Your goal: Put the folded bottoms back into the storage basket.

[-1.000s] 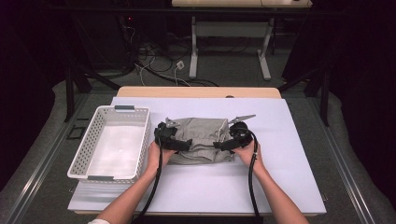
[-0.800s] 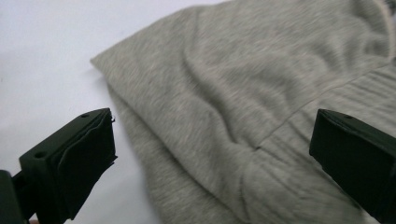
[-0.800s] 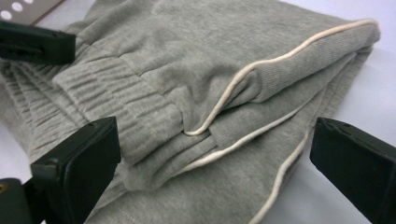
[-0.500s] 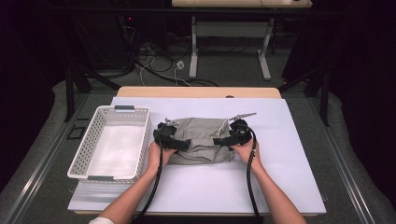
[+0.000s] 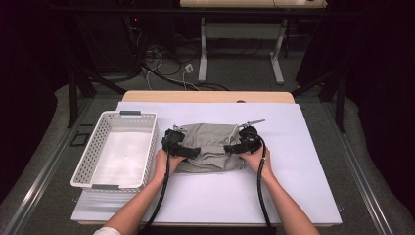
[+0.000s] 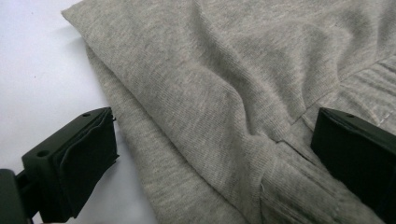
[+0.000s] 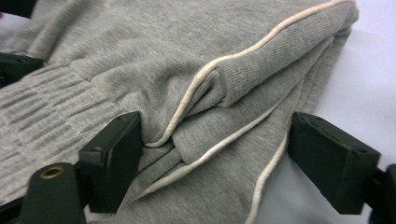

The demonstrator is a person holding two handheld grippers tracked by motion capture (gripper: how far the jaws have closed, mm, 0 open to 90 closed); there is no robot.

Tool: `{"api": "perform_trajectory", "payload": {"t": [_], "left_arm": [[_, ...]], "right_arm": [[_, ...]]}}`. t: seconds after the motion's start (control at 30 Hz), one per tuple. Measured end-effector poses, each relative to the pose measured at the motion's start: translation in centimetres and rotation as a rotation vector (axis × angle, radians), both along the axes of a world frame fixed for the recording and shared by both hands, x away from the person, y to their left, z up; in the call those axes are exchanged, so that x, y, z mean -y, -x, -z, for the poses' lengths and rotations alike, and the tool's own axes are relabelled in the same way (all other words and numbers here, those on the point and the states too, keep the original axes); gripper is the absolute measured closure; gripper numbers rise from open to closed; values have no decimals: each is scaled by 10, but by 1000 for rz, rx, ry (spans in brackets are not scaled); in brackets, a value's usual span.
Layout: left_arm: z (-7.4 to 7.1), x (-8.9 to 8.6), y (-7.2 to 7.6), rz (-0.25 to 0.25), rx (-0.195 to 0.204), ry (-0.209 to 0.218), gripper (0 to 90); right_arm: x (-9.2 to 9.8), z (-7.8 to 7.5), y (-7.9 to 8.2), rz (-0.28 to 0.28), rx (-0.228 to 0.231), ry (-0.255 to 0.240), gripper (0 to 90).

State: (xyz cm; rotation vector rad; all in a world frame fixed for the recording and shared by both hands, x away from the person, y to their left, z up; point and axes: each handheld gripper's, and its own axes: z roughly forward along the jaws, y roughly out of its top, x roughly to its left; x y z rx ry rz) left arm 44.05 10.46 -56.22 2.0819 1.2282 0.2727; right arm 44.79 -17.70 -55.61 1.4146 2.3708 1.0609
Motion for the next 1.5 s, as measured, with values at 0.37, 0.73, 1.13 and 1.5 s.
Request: {"api": "perform_trajectory", "payload": {"t": [0.37, 0.73, 1.13, 1.5], "left_arm": [[-4, -2, 2, 40, -19, 43, 160], [-4, -2, 4, 82, -38, 120, 458], [-5, -3, 4, 118, -35, 144, 619], [-10, -3, 9, 125, 1, 138, 654]], "right_arm": [[-9, -2, 7, -2, 33, 94, 370], [-8, -1, 9, 6, 49, 66, 554], [-7, 0, 10, -2, 28, 28, 677], [-5, 0, 12, -16, 36, -9, 737]]}}
